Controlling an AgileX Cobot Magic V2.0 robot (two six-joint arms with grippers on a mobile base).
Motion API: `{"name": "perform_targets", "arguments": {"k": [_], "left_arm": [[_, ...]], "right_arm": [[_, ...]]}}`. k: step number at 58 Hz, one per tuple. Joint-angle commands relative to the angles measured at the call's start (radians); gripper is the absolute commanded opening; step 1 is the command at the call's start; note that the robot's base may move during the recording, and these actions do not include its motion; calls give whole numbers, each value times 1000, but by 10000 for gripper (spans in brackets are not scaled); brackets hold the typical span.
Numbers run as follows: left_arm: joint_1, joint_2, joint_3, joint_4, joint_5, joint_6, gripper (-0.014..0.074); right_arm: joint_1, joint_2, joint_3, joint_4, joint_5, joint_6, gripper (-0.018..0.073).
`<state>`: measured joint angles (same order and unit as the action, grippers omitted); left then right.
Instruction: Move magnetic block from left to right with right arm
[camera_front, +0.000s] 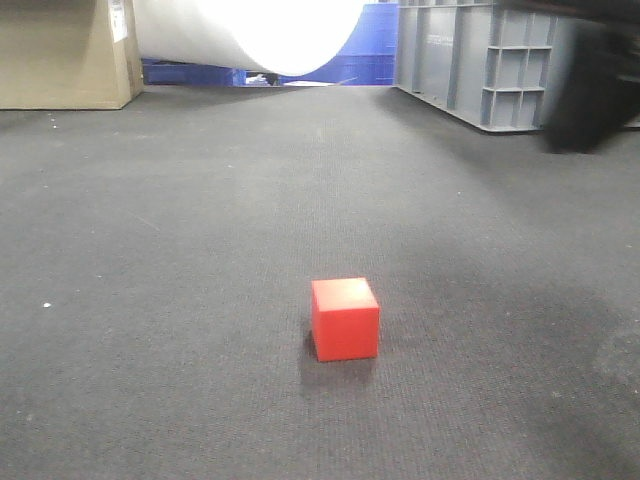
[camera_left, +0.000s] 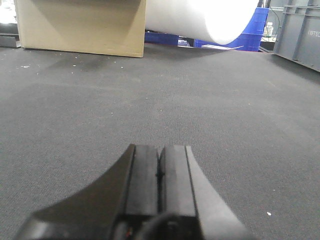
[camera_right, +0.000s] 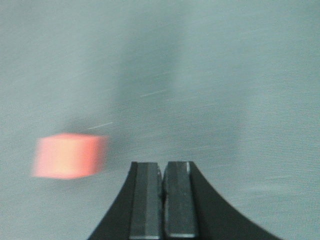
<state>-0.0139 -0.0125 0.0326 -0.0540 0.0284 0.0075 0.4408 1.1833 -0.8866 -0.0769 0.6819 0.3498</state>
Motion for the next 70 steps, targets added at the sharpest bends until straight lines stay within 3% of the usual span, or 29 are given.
{"name": "perform_targets", "arguments": {"k": [1, 11, 17, 25, 44, 70], "left_arm": [[1, -11, 8, -3, -84, -7, -126], [1, -11, 8, -3, -84, -7, -126], [1, -11, 8, -3, -84, -7, -126], [1, -11, 8, -3, -84, -7, -126], [1, -11, 8, -3, -84, -7, -126], [1, -11, 8, -3, -84, -7, -126]], "right_arm": [[-91, -115, 85, 17, -162, -169, 57], [-266, -319, 306, 77, -415, -378, 57], [-317, -443, 431, 83, -591, -386, 57], [-325, -619, 559, 84, -712, -386, 57], [-325, -1014, 666, 84, -673, -386, 57], [-325, -1074, 666, 84, -677, -386, 57]]}}
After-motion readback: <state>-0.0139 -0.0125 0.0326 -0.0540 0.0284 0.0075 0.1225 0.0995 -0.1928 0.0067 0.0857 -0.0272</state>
